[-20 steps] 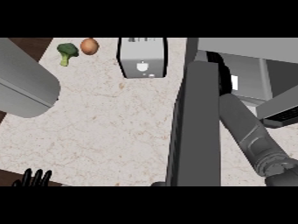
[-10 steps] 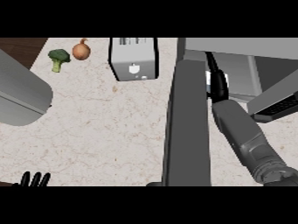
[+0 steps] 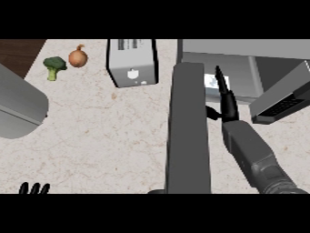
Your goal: Pick up the milk, place it into the microwave and close the microwave
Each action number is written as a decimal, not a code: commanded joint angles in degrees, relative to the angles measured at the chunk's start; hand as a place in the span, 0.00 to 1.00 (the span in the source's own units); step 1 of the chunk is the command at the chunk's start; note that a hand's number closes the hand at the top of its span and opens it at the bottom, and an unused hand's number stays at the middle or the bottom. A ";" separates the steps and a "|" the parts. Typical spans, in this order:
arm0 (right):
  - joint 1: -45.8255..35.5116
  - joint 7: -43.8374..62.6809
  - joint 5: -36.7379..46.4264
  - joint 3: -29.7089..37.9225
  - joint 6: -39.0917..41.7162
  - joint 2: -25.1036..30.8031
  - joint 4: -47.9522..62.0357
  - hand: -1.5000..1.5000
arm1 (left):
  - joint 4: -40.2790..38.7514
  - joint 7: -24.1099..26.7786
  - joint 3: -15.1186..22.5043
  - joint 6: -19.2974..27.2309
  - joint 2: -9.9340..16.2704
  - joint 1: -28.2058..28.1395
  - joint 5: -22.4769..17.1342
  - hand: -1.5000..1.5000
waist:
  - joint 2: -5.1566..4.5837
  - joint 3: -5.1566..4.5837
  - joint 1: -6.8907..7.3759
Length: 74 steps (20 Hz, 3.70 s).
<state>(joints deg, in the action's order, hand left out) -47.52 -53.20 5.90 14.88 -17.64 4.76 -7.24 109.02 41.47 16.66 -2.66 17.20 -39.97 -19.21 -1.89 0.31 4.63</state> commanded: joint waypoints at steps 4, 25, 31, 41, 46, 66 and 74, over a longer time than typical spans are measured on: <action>6.53 -9.04 -0.84 0.95 4.45 -0.59 -0.71 0.00 | 0.47 -0.45 0.32 0.60 -0.16 -1.55 0.63 0.00 | 0.76 -0.10 -1.70; 26.21 -13.85 -1.91 -1.73 22.58 6.92 -12.37 1.00 | -2.35 -12.10 8.23 1.06 -1.31 8.16 7.51 0.00 | 1.96 -0.31 -5.38; 33.81 -11.42 -3.87 -1.79 25.74 9.17 -18.71 0.00 | -6.73 -16.89 11.48 1.54 -2.07 15.10 13.73 1.00 | 2.04 -0.34 -5.70; 38.08 -10.29 -10.83 2.83 35.77 17.74 -20.01 0.00 | -16.35 -21.39 15.57 5.95 -11.48 26.22 21.36 1.00 | 1.84 -0.25 -4.84; 37.24 -13.49 -11.54 4.29 36.48 20.60 -15.74 0.00 | -25.96 -19.44 12.02 8.73 -14.98 34.51 24.41 1.00 | 1.56 -0.13 -4.48; 38.54 -7.90 -15.35 0.24 44.33 24.09 -26.56 0.00 | -49.26 -29.85 36.30 8.14 -17.19 60.21 15.43 1.00 | 1.19 -0.31 -8.44; 37.30 -3.05 -17.67 -2.98 44.71 22.79 -34.47 0.00 | -48.81 -26.99 41.39 18.21 -17.15 64.77 5.98 0.00 | 1.07 -0.56 -11.43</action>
<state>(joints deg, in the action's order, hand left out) -9.52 -52.74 -10.77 12.97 20.01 28.27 -39.51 58.35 14.46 53.48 12.08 1.45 22.45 -8.99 -0.85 -0.11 -5.10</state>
